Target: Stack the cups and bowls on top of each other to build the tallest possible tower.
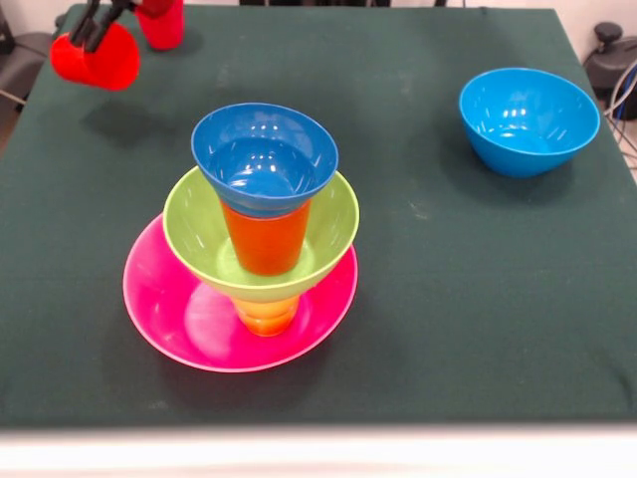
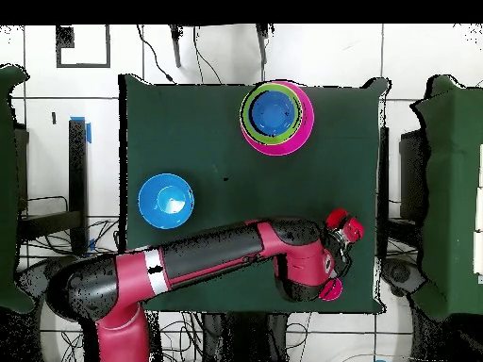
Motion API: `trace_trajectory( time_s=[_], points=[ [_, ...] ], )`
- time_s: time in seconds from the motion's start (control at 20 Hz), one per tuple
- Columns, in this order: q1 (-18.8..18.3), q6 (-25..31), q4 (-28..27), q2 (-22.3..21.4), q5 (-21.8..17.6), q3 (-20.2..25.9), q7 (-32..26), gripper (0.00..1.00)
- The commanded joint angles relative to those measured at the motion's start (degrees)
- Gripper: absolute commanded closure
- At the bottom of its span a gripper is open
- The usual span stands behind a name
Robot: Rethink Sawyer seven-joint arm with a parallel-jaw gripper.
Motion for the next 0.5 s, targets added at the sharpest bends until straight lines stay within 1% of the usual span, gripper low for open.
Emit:
trace_trajectory(
  time_s=[0.05,0.25,0.5],
  points=[
    [-6.1,-19.1,-2.4,-14.1,-15.1,11.1,4.0,1.0],
    [-7.0,-19.5,-1.5,-15.9,-16.6,12.9,1.6,1.0],
    [-8.1,-21.1,-0.9,-18.5,-19.9,14.7,1.1,1.0]
  ],
)
